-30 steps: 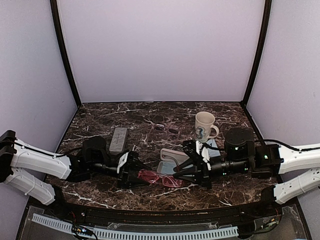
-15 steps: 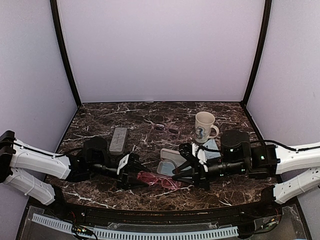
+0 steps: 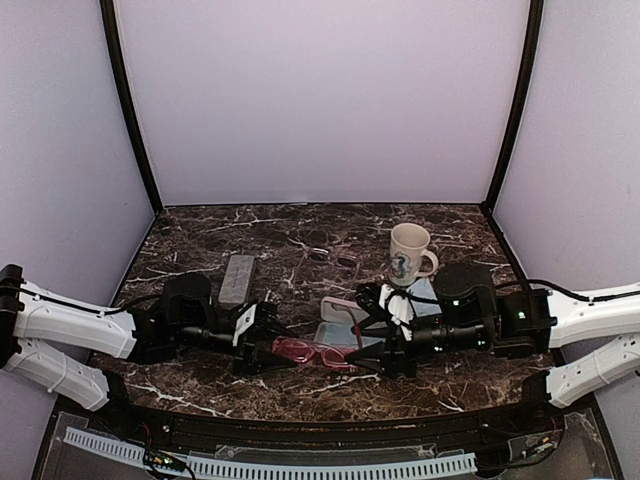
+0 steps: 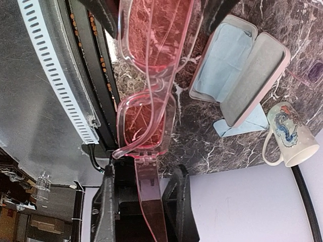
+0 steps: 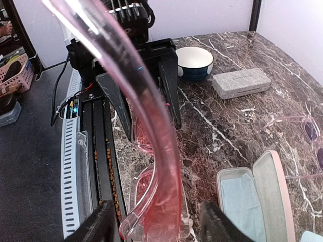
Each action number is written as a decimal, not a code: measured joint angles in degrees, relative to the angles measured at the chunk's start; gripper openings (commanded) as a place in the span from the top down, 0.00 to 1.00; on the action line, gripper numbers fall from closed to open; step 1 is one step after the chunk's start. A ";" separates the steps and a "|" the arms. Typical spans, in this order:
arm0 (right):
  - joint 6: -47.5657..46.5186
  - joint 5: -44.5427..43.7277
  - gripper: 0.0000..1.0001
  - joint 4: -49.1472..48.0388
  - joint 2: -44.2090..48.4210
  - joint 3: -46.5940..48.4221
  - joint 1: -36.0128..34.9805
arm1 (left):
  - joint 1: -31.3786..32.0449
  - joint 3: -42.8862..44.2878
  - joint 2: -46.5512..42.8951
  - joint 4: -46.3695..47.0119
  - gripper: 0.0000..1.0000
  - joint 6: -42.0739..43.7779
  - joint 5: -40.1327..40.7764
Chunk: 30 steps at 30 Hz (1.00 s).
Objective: Organize the sunglasses
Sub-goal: Pass from the right arm to the left, then fold the right temple of the sunglasses with the sunglasses.
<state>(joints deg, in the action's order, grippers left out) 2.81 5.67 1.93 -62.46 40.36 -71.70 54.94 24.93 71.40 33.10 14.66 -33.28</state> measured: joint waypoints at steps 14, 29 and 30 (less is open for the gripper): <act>3.43 -6.88 0.57 2.84 5.92 0.02 0.15 | 0.00 0.00 -0.26 -0.02 1.00 0.07 1.36; 2.49 -5.90 0.88 2.75 -0.33 3.15 0.17 | -0.02 0.00 -0.26 -1.95 1.00 0.20 2.34; 2.49 -5.70 0.88 2.78 -0.70 3.15 0.17 | -0.02 0.00 -0.26 -2.05 1.00 0.20 2.38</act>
<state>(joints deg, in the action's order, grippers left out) 5.30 -0.03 4.71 -63.16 43.51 -71.53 54.92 24.93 71.13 31.05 14.85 -30.89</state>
